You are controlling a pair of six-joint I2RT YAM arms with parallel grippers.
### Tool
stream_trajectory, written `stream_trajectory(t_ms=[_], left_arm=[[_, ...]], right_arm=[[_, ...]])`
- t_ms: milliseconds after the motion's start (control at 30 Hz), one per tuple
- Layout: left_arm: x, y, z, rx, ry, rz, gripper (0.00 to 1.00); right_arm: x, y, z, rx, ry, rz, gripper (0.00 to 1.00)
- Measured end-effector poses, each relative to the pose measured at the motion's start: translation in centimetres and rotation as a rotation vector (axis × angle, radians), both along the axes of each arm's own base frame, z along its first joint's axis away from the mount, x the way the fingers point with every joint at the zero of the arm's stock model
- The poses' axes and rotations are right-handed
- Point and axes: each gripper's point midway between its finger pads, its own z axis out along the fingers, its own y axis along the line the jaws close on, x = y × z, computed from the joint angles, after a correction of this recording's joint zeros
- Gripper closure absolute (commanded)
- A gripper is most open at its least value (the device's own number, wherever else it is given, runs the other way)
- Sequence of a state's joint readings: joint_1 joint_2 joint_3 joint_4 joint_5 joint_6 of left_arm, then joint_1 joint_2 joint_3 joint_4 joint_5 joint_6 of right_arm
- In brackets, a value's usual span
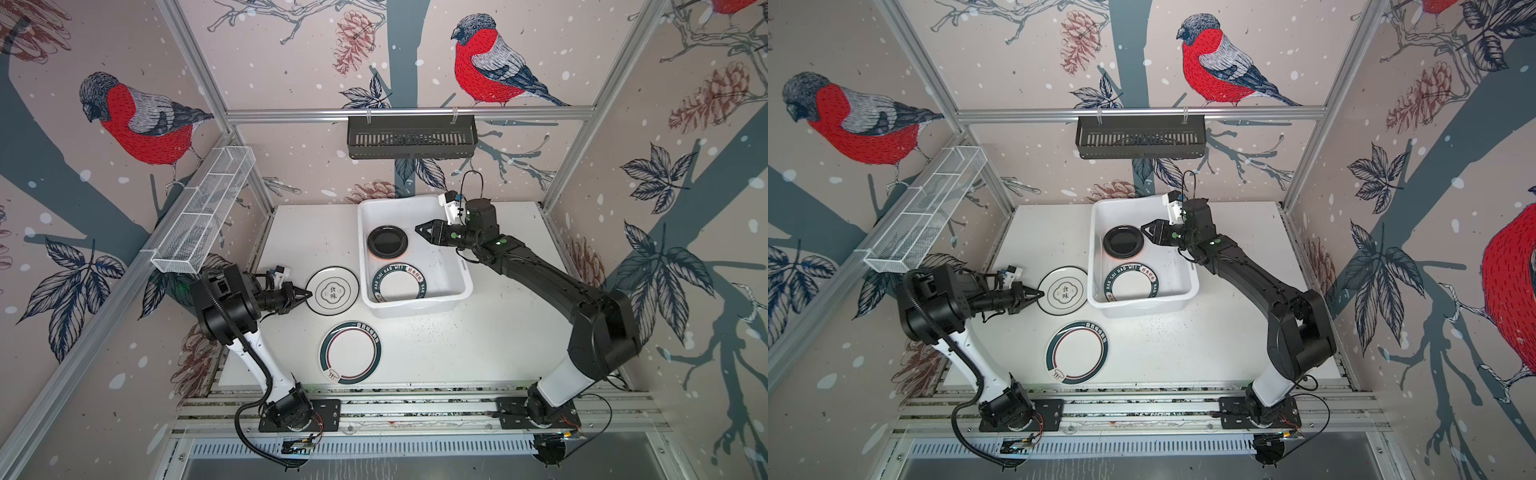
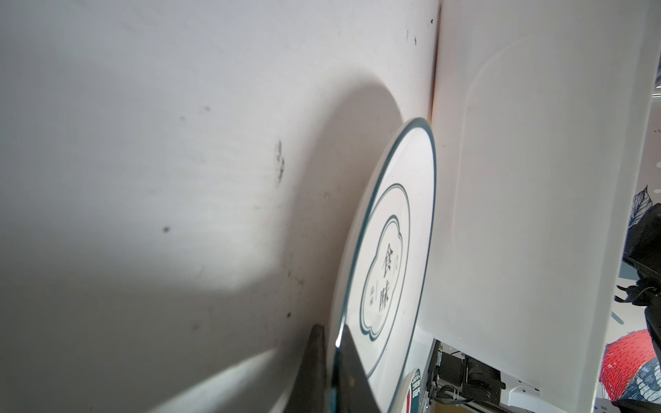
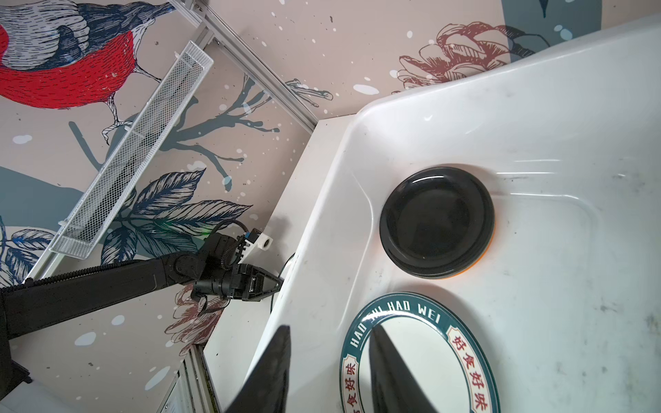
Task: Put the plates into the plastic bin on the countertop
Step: 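Lift the white plate upright with the left gripper while the right gripper approaches it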
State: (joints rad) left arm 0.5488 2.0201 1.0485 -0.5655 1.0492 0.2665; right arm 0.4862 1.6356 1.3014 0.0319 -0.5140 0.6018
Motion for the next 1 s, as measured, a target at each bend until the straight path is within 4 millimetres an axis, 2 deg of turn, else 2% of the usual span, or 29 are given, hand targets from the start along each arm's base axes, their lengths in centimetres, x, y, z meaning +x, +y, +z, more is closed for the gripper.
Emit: stream_trajectory(t_ms=[333,533,667,1000], left_arm=[[1.6,1.4,2.0,0.036,-0.065,0.016,1.00],[2.7,1.8,4.6,0.020,-0.116,0.030,1.00],[3.2,1.8,6.2,0.000,-0.145,0.039,1.00],[4.5,1.8,8.9,-0.094,-0.205,0.047,1.00]], right_arm=[[0.4,0.4,0.9,0.010,-0.017,0.004,0.61],[0.9,0.7,1.1,0.010,-0.015,0.009,0.60],[1.2,1.3,0.9,-0.006,-0.004,0.030,0.58],[0.3,3.5,-0.5,-0.062,0.020,0.111,0.54]])
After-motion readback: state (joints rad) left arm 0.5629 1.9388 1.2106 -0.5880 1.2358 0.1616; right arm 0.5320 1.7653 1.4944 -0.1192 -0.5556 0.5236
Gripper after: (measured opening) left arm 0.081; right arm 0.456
